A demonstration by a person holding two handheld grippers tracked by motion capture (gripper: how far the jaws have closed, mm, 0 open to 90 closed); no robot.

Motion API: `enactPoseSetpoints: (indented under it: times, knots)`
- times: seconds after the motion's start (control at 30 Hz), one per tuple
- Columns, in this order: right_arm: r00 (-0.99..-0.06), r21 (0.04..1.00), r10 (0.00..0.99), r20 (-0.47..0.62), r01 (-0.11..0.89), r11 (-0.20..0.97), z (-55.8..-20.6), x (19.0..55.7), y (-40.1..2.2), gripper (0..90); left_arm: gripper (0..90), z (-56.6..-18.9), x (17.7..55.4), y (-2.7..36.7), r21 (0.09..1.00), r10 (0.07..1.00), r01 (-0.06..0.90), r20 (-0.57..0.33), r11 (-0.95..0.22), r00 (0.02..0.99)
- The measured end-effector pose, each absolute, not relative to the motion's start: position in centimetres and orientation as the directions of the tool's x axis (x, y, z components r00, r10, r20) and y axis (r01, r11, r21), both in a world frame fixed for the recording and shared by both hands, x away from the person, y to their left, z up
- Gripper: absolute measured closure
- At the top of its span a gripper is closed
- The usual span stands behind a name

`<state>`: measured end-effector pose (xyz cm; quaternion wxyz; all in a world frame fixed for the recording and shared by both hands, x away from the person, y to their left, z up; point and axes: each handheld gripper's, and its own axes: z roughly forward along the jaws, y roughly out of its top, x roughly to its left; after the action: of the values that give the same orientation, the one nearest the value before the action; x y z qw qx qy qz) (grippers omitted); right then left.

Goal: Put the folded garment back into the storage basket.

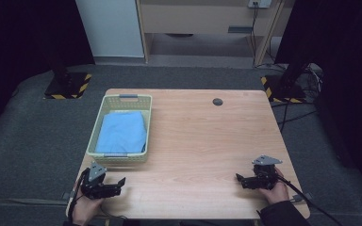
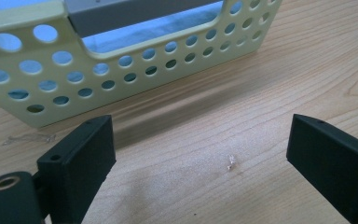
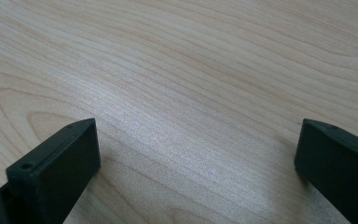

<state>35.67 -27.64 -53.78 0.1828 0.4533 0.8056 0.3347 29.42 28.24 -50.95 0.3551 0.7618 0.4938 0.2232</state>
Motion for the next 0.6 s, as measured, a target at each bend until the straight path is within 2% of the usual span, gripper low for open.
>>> enactPoseSetpoints:
  times: [0.6]
  knots:
    - [-0.522,0.705,0.853,0.009,0.608,0.365,-53.78,35.67,-27.64,0.2,7.3,-51.04,29.22,29.18,0.763,0.922,0.601,-0.016,-0.239,0.387]
